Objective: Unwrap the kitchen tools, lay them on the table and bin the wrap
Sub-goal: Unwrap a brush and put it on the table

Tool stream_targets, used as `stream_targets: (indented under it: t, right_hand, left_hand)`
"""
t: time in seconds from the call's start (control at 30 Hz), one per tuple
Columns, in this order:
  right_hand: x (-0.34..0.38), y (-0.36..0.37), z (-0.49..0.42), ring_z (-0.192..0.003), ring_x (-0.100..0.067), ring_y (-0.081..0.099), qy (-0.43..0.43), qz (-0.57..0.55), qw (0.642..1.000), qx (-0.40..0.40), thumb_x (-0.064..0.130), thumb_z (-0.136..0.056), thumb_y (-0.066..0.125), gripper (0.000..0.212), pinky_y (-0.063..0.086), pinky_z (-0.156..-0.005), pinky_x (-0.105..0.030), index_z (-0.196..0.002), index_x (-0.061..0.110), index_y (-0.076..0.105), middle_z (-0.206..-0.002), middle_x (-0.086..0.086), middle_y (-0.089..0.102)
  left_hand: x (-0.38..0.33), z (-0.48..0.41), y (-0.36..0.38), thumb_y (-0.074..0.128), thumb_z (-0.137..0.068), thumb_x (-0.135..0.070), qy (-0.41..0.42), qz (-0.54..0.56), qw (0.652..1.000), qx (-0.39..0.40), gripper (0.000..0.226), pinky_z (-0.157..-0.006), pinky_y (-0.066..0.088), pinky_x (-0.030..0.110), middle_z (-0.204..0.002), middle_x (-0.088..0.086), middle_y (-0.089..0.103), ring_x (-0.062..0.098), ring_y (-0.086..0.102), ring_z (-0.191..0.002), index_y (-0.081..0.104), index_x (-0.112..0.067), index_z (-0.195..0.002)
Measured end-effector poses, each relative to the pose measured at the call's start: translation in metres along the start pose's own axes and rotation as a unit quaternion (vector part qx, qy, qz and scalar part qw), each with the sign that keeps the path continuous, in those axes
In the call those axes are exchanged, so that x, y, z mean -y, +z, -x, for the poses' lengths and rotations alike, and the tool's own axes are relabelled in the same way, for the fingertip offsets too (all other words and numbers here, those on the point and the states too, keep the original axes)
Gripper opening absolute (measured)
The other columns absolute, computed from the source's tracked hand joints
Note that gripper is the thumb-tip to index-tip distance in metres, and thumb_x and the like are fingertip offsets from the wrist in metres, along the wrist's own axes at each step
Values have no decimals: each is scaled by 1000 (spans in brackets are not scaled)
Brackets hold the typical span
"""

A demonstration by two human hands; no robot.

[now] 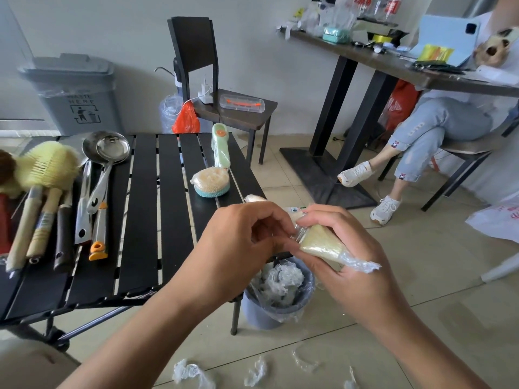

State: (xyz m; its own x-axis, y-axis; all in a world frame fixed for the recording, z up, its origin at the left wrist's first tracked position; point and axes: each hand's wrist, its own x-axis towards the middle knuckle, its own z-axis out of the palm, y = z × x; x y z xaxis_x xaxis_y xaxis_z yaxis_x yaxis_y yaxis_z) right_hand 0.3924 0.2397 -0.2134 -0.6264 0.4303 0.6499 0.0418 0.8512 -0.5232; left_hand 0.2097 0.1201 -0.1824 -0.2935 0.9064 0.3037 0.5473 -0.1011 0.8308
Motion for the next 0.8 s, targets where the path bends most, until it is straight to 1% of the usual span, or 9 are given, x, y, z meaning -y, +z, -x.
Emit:
stream_targets:
  t: [0.07, 0.17, 0.3, 0.4, 0.47, 0.57, 0.63, 0.7, 0.8]
  right_hand:
    - [0, 2, 0, -127, -17, 64, 0, 2, 1000, 7, 9, -88, 86, 36, 48, -103, -21, -120, 9, 69, -128, 1, 66]
    - [1, 4, 0, -127, -14, 63, 12, 6, 1000, 13, 12, -87, 81, 35, 47, -104, -20, -120, 9, 69, -126, 2, 66]
    - [1, 1, -1, -120, -14, 65, 40, 3, 999, -11, 17, -87, 81, 37, 47, -99, -17, -120, 11, 66, -121, 1, 67]
    - [2, 0, -2, -114, -15, 68, 47, 0, 999, -22, 27, -90, 81, 36, 49, -95, -16, -119, 14, 66, -118, 0, 68]
    - [1, 0, -2, -112, -16, 69, 46, -1, 999, -22, 32, -92, 81, 35, 50, -93, -17, -119, 14, 66, -116, -1, 68]
    - [-2, -1, 0, -112, -17, 69, 43, -4, 999, -18, 30, -90, 83, 37, 51, -92, -20, -119, 13, 67, -116, 0, 67]
    - [-3, -1, 1, -114, -18, 68, 50, -4, 999, -7, 30, -89, 83, 38, 52, -92, -22, -121, 15, 68, -119, 2, 67]
    - [-3, 1, 1, -115, -20, 68, 53, -12, 999, 5, 32, -90, 82, 38, 53, -92, -23, -122, 15, 69, -121, 2, 66]
    - [-3, 2, 1, -114, -20, 69, 71, -18, 997, 8, 37, -89, 83, 40, 54, -90, -23, -121, 18, 70, -120, 6, 68]
  left_hand:
    - [0, -1, -1, 86, -86, -14, 0, -19, 1000, 11, 19, -68, 49, 11, -82, -18, 73, 1, 66, -75, 77, -30, -81]
    - [0, -1, -1, 82, -91, -18, 0, -33, 999, 39, 16, -71, 51, 15, -87, -15, 71, 5, 66, -82, 74, -29, -83]
    - [2, 1, 0, 79, -94, -15, 13, 14, 999, 28, 16, -75, 52, 15, -93, -11, 70, 8, 69, -90, 71, -27, -87]
    - [2, 3, 5, 76, -97, -11, 24, 62, 998, 13, 16, -75, 54, 15, -93, -10, 74, 8, 71, -87, 70, -23, -90]
    - [2, 3, 7, 74, -99, -10, 30, 68, 997, 14, 14, -77, 56, 19, -92, -10, 74, 10, 72, -89, 69, -22, -92]
    - [1, 3, 8, 79, -95, -20, 21, 78, 996, 36, 10, -81, 59, 23, -93, -10, 75, 11, 73, -92, 70, -24, -96]
    - [0, 3, 10, 87, -87, -26, 11, 72, 997, 30, 14, -82, 60, 23, -92, -11, 76, 9, 74, -90, 74, -26, -93]
    - [0, 3, 11, 89, -84, -25, 4, 56, 998, 20, 13, -81, 59, 24, -90, -11, 75, 8, 72, -88, 77, -27, -88]
    - [-1, 3, 11, 85, -87, -25, 24, 32, 999, 19, 11, -74, 53, 18, -90, -12, 70, 10, 68, -87, 75, -27, -84]
